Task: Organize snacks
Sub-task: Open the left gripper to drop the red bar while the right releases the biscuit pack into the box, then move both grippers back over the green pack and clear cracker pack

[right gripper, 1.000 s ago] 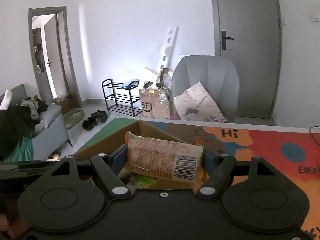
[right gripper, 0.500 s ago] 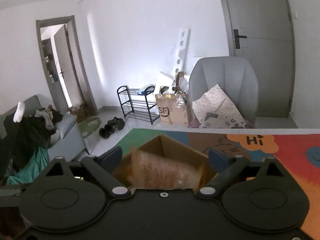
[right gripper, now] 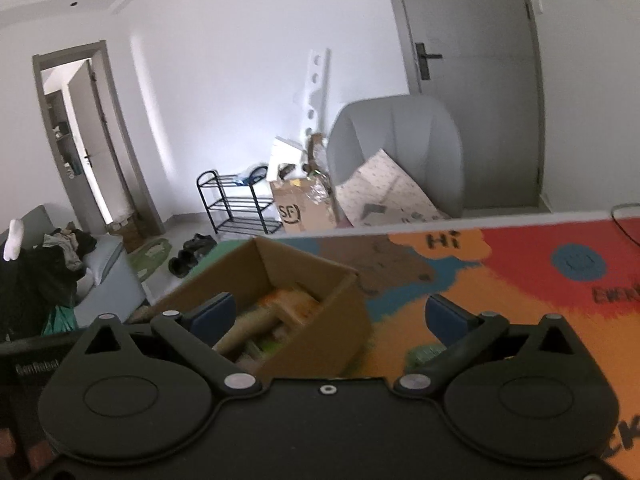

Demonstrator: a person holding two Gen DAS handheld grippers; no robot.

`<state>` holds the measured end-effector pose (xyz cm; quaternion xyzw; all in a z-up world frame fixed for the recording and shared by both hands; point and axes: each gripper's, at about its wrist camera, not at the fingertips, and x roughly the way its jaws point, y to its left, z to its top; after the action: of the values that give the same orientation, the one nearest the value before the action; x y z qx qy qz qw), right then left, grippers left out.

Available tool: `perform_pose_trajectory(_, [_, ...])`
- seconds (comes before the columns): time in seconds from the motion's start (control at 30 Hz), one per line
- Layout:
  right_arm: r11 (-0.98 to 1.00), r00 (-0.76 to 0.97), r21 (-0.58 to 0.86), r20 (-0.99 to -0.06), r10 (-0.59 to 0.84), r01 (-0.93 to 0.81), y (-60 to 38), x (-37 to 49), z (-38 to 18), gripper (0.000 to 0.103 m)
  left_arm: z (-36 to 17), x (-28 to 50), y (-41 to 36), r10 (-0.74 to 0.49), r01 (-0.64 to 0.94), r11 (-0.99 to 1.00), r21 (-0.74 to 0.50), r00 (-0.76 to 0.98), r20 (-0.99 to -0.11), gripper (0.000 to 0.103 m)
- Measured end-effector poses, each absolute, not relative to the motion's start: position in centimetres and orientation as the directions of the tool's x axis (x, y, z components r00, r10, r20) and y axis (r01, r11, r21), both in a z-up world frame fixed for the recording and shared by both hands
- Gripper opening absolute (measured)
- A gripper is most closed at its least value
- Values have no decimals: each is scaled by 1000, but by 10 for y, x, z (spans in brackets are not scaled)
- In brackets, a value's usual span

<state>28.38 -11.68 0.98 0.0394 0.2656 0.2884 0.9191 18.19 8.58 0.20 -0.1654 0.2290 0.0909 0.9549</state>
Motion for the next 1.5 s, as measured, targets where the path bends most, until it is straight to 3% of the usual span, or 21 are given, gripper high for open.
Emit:
perform_pose_trajectory(0.33, [872,729,255,-478,490,-419,-170,271,-3,103,5,186,52,40,-190,946,-264,874,-485,88])
perform_pose_trajectory(0.73, [890,735,286,-503,455,-355,-219,267,-19,103,9,189,18,-28,-112,951,-290,898,-440,88])
perform_pose_trajectory(1.5, [868,706,389,-517,484,-310,-260,293,-44,103,-13,236,-39,-79,-38,976,-212,853,-515,85])
